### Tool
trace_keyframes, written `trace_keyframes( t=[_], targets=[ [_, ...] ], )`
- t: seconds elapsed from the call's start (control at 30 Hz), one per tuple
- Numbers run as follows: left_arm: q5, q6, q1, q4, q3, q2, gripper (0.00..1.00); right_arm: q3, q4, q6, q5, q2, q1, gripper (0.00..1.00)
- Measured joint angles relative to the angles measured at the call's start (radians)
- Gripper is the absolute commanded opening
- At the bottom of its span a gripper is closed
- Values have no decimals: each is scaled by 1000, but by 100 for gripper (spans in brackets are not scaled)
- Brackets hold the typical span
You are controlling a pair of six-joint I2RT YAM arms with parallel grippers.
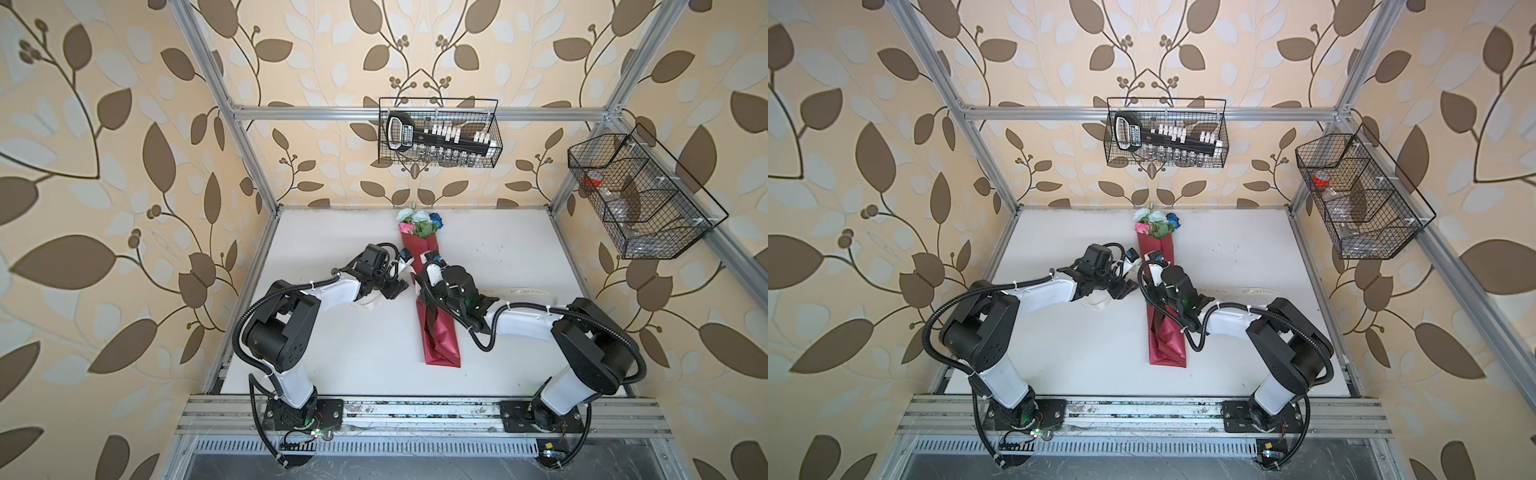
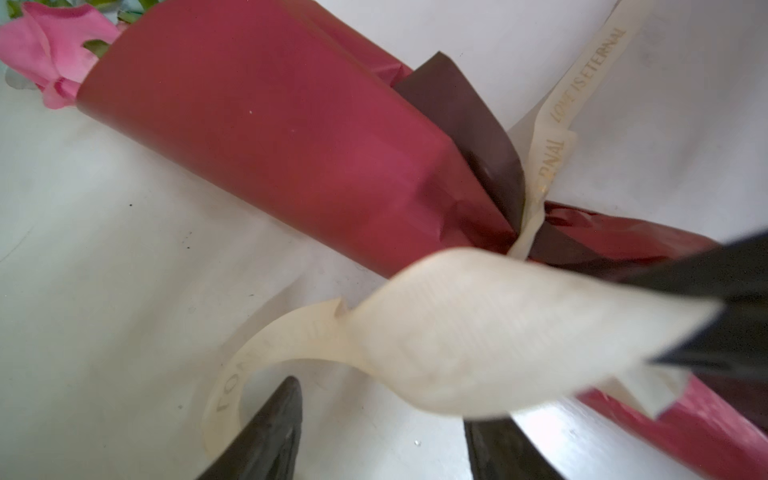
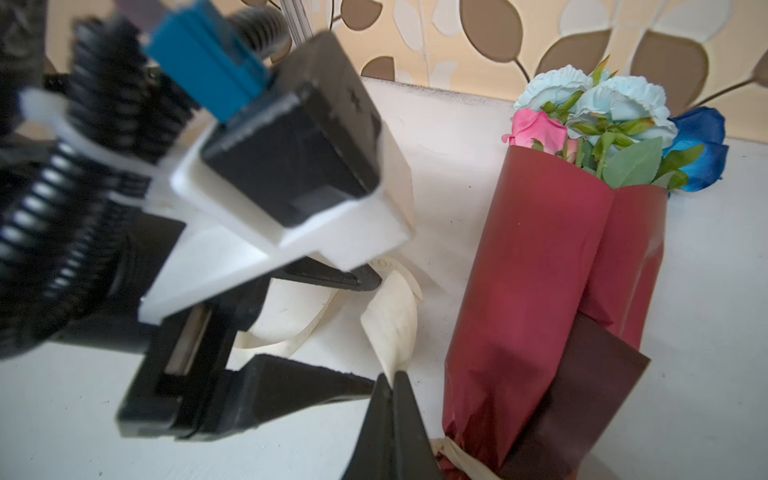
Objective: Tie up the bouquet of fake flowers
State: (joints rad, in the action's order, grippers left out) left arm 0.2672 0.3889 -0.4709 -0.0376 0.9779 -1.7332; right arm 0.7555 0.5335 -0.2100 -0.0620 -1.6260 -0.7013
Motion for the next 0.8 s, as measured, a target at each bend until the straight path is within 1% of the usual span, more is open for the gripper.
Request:
trace_keyframes(
  t=[0.17,0.23,0.3,0.37,0.47,0.7,0.8],
  targets=[
    [-34,-30,-1,-13,27,-37,56,-8,3,-4,9,10,2,0],
    [-42,-45,0,-20,32,-41,50,-8,5,-4,11,11,2,0],
    [-43,-60,0,-30,34,-41,47,-8,6,-7,14,11,3,0],
    [-42,-81,0,-45,34,-41,40,-10,8,-7,17,11,3,0],
    [-34,-90,0,-49,44,-41,35,-13,9,-7,18,11,2,0],
    [-2,-117,0,-94,52,-41,35,-13,9,-11,18,11,3,0],
    [8,-134,0,-117,50,-40,28,-13,9,-12,21,11,3,0]
  ],
)
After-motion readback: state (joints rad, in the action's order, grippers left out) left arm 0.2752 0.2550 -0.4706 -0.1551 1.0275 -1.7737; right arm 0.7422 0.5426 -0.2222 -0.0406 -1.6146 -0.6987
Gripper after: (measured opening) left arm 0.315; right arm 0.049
